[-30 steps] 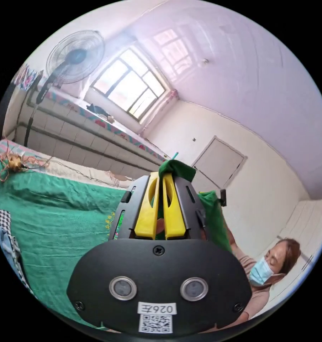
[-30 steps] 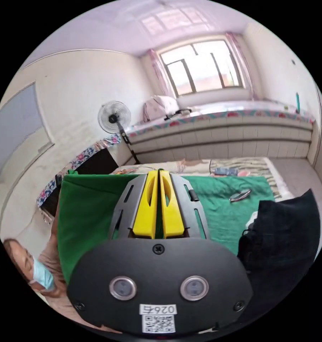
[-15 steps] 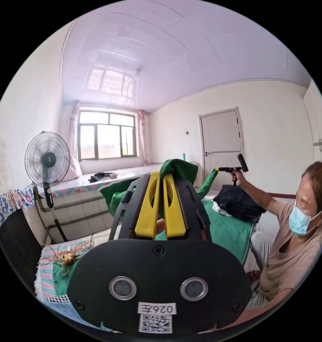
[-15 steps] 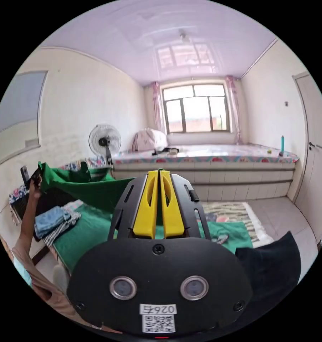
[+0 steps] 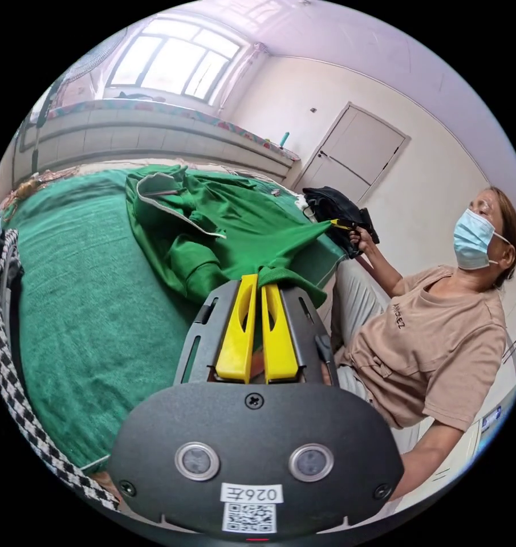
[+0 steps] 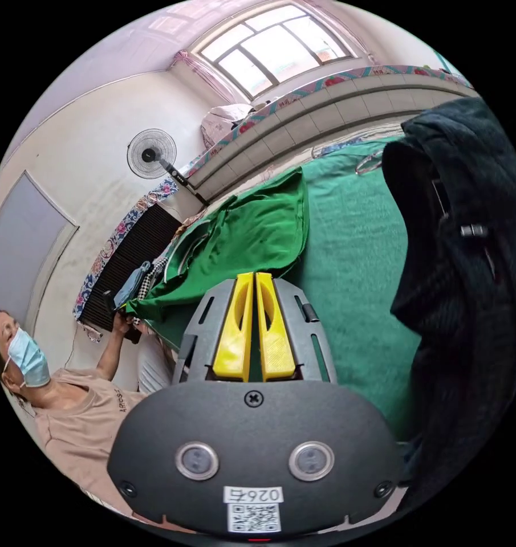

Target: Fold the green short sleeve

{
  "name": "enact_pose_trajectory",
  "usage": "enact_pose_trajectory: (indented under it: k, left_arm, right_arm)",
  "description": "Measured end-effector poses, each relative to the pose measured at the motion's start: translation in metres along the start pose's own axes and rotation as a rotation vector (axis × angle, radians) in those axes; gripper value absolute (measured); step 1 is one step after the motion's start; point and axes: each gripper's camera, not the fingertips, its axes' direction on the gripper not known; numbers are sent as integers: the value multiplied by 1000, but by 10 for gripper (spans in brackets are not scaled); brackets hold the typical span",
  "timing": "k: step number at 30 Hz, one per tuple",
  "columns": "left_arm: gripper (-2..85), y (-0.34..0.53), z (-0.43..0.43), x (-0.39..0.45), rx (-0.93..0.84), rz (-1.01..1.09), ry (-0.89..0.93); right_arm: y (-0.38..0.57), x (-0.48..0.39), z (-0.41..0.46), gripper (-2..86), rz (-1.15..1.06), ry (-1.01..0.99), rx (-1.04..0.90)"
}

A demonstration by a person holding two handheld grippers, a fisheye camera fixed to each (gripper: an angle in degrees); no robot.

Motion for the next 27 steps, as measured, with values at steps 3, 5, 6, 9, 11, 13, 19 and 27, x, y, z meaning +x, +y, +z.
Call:
enact_pose_trajectory:
  k: [3, 5, 6, 9, 11, 13, 19, 27]
  left_arm:
    - [-6, 9, 11, -2, -69, -2, 25]
    - [-6, 12, 15, -2, -102, 21, 47]
    - [-6, 12, 16, -1, -110, 28, 56]
    - [-6, 14, 18, -3, -166, 47, 67]
    - [-6, 14, 20, -11, -194, 36, 48]
    - [-7, 14, 23, -23, -199, 0, 54]
    - [-8, 14, 28, -61, -204, -131, 108]
    - [-9, 46, -27, -65, -120, -114, 136]
  right_arm:
    - [24, 2, 6, -14, 0, 37, -34]
    - [40, 3, 12, -14, 5, 53, -51]
    - [43, 3, 14, -14, 6, 61, -56]
    - [57, 4, 23, -14, 15, 102, -73]
    - [64, 9, 30, -14, 29, 118, -82]
    - [65, 16, 39, -14, 48, 124, -93]
    - [52, 26, 93, -12, 59, 182, -224]
    - [54, 21, 106, 0, 73, 173, -259]
